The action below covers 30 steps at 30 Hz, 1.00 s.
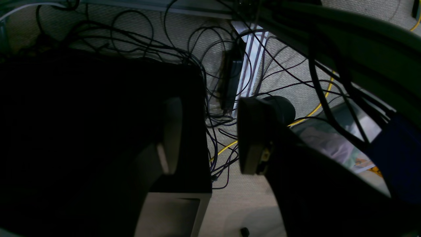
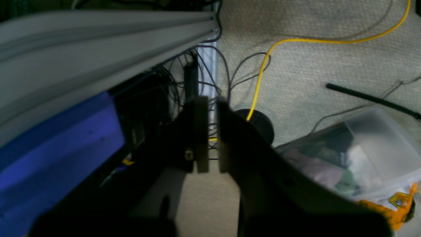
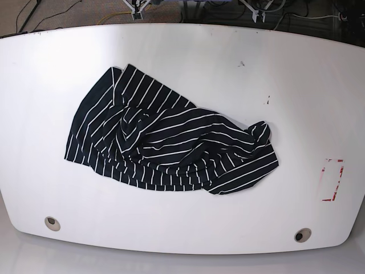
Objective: Layout the t-shirt on the table in an organized manner, then fold the t-shirt properly
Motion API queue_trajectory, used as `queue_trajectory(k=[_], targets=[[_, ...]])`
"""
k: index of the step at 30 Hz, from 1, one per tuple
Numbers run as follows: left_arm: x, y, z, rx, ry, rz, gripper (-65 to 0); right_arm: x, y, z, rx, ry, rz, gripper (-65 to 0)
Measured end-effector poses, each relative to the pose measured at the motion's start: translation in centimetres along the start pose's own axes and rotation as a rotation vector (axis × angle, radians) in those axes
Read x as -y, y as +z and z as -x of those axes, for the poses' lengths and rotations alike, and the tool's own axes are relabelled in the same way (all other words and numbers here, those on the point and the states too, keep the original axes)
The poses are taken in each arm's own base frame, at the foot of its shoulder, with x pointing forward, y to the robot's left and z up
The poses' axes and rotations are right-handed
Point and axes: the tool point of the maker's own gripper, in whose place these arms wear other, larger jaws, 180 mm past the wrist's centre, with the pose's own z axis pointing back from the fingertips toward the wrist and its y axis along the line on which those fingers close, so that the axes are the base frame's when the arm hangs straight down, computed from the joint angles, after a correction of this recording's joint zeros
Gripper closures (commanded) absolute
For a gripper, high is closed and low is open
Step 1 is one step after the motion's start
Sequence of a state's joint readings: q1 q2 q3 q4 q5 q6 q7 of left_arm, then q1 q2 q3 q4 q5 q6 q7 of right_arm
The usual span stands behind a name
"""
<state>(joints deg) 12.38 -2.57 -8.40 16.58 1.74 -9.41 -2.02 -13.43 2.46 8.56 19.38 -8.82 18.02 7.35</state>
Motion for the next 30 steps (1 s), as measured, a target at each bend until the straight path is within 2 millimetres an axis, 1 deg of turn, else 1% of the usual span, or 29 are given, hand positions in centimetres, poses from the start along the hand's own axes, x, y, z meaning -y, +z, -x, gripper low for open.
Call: queue_trajectory(k=[13, 22, 30], targets=[[0.3, -0.14, -0.63, 0.011, -0.003, 0.005, -25.6, 0.09, 0.01, -0.2, 0.009, 0.001, 0.002, -3.8], [0.24, -0.1, -0.24, 0.005, 0.0, 0.003, -25.1, 0.14, 0.04, -0.24, 0.011, 0.002, 0.003, -3.5], [0.21, -0.08, -0.5, 0.016, 0.004, 0.003, -25.6, 0.15, 0.03, -0.29, 0.012, 0.003, 0.003, -3.4]])
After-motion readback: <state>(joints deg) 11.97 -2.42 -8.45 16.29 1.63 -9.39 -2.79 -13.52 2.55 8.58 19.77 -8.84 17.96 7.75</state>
